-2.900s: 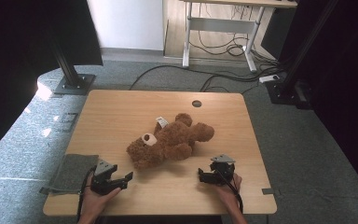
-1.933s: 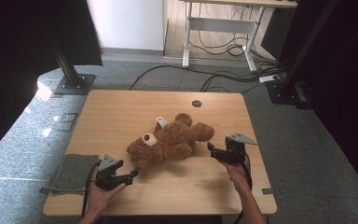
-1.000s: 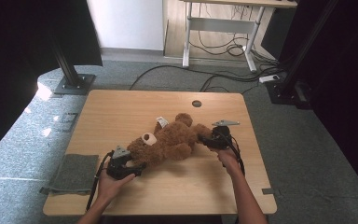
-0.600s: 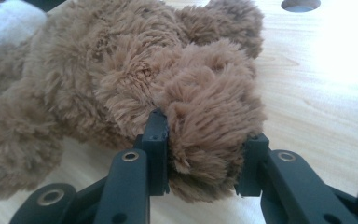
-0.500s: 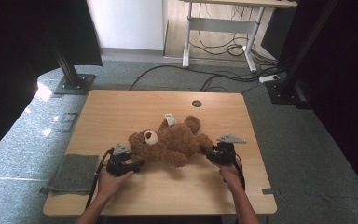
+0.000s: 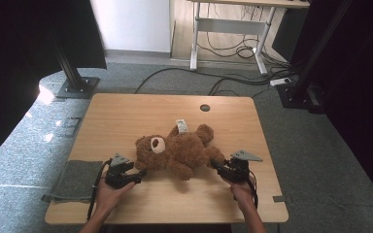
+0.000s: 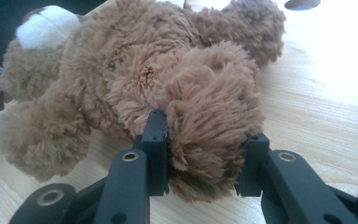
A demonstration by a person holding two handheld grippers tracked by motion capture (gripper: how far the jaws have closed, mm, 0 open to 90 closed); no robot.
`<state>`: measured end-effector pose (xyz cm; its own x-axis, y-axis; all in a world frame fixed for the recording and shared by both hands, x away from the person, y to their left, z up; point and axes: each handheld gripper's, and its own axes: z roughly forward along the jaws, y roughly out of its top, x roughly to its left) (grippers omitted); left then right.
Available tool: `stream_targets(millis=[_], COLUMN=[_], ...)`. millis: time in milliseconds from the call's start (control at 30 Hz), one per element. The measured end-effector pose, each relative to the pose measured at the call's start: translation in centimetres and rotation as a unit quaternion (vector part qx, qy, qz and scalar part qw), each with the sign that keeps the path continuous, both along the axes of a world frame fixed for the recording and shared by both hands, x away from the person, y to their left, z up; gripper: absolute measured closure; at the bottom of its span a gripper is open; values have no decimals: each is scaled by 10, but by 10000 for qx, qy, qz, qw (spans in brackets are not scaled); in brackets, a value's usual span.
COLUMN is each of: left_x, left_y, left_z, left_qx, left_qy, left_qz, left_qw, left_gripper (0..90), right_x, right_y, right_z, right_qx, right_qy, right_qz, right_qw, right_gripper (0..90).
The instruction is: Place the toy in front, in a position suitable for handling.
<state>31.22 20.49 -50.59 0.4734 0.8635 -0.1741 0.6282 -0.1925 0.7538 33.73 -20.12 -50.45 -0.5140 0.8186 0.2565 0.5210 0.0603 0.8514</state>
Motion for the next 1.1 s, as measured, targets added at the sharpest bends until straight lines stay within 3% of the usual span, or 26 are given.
stream_targets(millis=[133,233,333,367,533,700,800,1000,1067,1100], left_x=[-7,-11,-12,-13,-17,-16,-16,-15,-15,-14], left_y=[9,18,21,23,39,59,68,95,98,103], left_z=[6,10,12,12,18,20,20,10,9,5], left_qx=[113,193,200,181,237,438,413,738,762,803], left_qy=[-103,-98,-5,10,18,-45,24,131,158,211], left_qz=[80,259,254,278,358,670,753,1198,1247,1389], left_qw=[9999,9994,9995,9994,9991,9968,9963,9900,9891,9868], left_gripper=[349,322,292,283,277,250,227,190,186,167], right_x=[-1,0,1,2,-1,-2,-2,-2,-2,-2], right_y=[0,-3,-4,-6,-9,-11,-9,-8,-8,-7], right_z=[-2,-6,-8,-9,-8,-9,-9,-12,-13,-13], right_qx=[31,82,155,287,304,370,346,318,320,307], right_qy=[0,-59,-88,-81,-185,-207,-188,-156,-149,-142], right_qz=[-2,-116,-182,-221,-398,-372,-363,-389,-385,-378], right_qw=[10000,9999,9997,9993,9986,9984,9986,9986,9986,9987], right_gripper=[617,516,461,383,266,259,259,256,256,256])
